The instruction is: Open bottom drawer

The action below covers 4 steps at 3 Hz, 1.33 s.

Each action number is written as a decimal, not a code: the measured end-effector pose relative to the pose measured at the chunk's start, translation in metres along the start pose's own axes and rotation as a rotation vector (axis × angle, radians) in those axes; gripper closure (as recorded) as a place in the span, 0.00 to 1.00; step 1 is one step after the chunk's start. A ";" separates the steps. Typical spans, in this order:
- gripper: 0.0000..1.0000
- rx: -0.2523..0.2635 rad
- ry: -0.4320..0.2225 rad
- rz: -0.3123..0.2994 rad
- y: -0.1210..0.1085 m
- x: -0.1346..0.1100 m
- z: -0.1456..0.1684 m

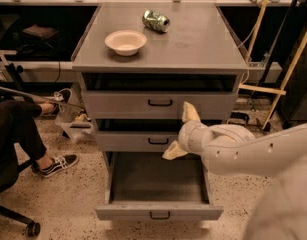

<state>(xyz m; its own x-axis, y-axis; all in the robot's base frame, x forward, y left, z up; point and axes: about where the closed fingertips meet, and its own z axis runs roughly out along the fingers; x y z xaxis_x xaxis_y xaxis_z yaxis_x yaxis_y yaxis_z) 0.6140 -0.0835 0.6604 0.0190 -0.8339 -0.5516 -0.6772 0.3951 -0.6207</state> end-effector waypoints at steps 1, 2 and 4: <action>0.00 -0.008 0.018 -0.147 -0.022 -0.045 -0.033; 0.00 -0.008 0.018 -0.147 -0.022 -0.045 -0.033; 0.00 0.061 0.131 -0.278 -0.126 -0.050 -0.046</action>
Offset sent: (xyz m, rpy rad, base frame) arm -0.0060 0.0197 0.0279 -0.1012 -0.0261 0.0751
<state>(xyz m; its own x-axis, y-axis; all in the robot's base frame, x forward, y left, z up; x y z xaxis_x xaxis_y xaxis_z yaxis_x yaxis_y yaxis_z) 0.6642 -0.1098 0.7917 0.0997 -0.9542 -0.2822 -0.6139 0.1642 -0.7721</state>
